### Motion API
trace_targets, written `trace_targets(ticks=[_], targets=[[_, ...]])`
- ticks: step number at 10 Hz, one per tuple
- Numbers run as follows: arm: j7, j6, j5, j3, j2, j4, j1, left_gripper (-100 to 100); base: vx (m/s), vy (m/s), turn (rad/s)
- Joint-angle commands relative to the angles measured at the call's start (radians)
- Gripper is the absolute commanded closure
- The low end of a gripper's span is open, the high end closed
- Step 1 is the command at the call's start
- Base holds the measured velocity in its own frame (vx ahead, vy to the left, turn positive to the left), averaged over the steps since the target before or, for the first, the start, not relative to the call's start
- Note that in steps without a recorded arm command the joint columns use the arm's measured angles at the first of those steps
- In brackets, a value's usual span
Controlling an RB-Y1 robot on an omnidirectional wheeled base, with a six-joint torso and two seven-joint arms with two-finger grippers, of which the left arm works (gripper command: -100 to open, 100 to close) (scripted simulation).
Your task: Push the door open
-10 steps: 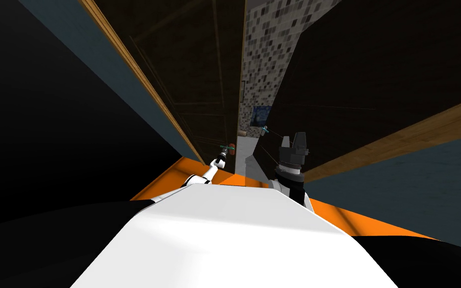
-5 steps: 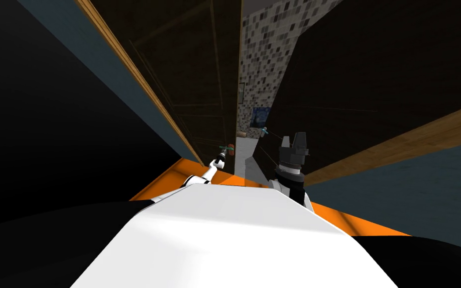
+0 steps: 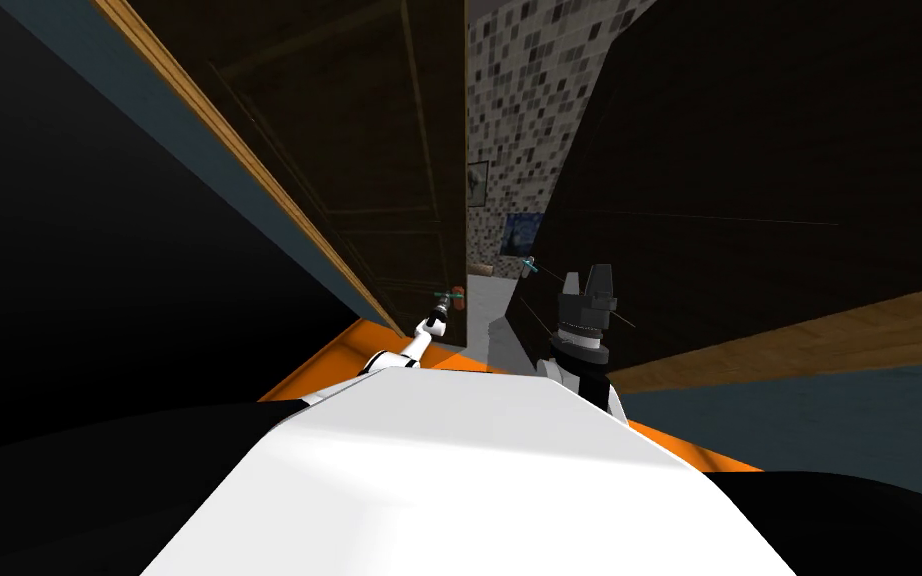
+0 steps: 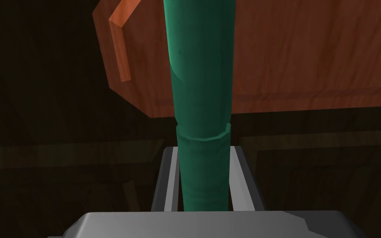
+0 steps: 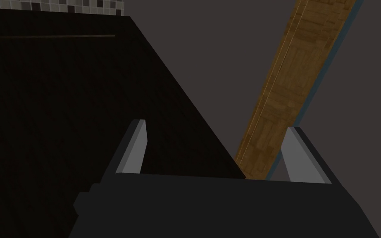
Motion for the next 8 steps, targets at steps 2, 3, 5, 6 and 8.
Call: trace_targets(ticks=[2,3,5,6,8], targets=[[-0.008,0.004,0.008,0.029,0.024,0.002,-0.010,100,0.138,-0.109,0.045],[-0.015,0.004,0.014,0.051,0.034,0.003,-0.009,100,0.138,-0.126,0.068],[-0.015,0.004,0.014,0.051,0.034,0.003,-0.009,100,0.088,-0.069,0.029],[-0.022,0.003,0.020,0.074,0.043,0.004,-0.008,100,0.109,-0.071,0.055],[-0.027,0.003,0.025,0.089,0.048,0.005,-0.008,100,0.129,-0.143,0.087]])
